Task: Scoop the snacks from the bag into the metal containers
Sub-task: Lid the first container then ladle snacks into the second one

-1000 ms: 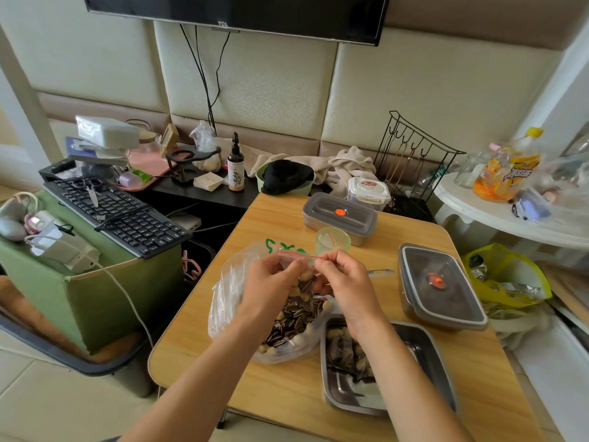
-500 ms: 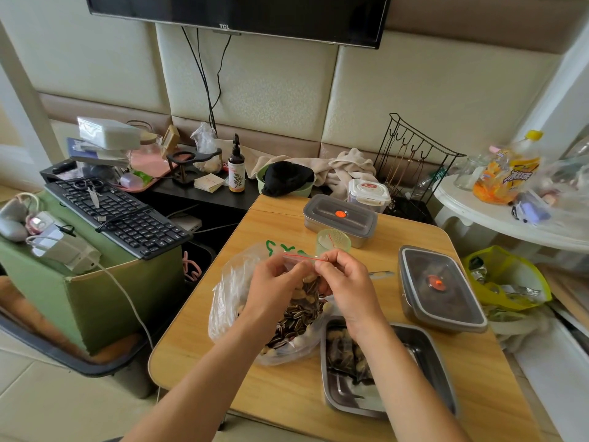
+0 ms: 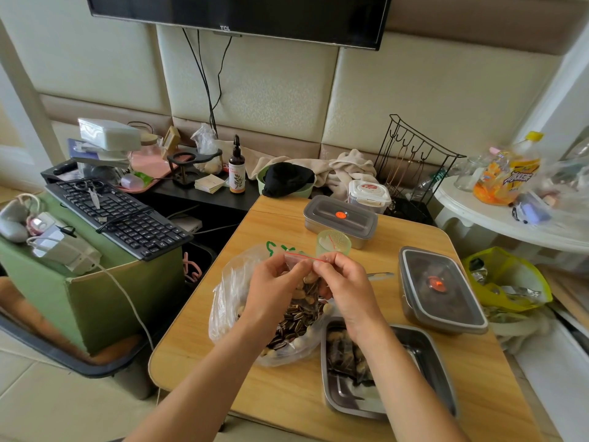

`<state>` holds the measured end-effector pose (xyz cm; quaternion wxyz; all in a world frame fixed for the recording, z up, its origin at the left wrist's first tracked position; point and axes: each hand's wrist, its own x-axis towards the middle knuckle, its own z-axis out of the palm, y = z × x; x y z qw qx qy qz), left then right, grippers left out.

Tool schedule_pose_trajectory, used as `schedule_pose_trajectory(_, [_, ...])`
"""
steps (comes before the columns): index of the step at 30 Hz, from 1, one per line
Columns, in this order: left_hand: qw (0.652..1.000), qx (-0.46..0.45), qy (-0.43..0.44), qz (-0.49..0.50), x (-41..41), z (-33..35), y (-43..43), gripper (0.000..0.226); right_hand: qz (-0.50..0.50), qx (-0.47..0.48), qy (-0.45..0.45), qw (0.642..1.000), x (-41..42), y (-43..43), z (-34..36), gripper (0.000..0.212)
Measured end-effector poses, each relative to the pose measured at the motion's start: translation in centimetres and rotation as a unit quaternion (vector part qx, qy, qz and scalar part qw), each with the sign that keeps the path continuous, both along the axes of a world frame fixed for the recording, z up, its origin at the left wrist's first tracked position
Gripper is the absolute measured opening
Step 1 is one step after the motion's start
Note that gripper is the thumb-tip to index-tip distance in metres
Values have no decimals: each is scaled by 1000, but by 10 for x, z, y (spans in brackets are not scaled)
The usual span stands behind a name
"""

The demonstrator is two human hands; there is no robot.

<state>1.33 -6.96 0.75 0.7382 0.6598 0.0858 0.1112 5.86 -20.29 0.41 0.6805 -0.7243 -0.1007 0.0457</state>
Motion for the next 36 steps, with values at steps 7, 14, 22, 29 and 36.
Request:
schedule_pose_trajectory(7, [1000,13,-3,11,1,-2,-1,11,-13,-16,-47,999,0,1,-1,13])
schedule_pose_trajectory(14, [1000,21,6,10,1,-3,-1,13,-22,-40,-74,996,-1,1,0,13])
schedule_pose_trajectory(22, [999,-46,14,11,0,1,0,19,-8,-20,-19,1000,0,-4,2,15])
schedule_pose_trajectory(29, [999,-37,10,5,0,1,-1,20,-16,-16,-46,999,-2,-1,4,14])
schedule_pose_trajectory(36, [999,-31,9,-11,0,-1,0,18,-19,-53,-76,996,-4,-1,7,15])
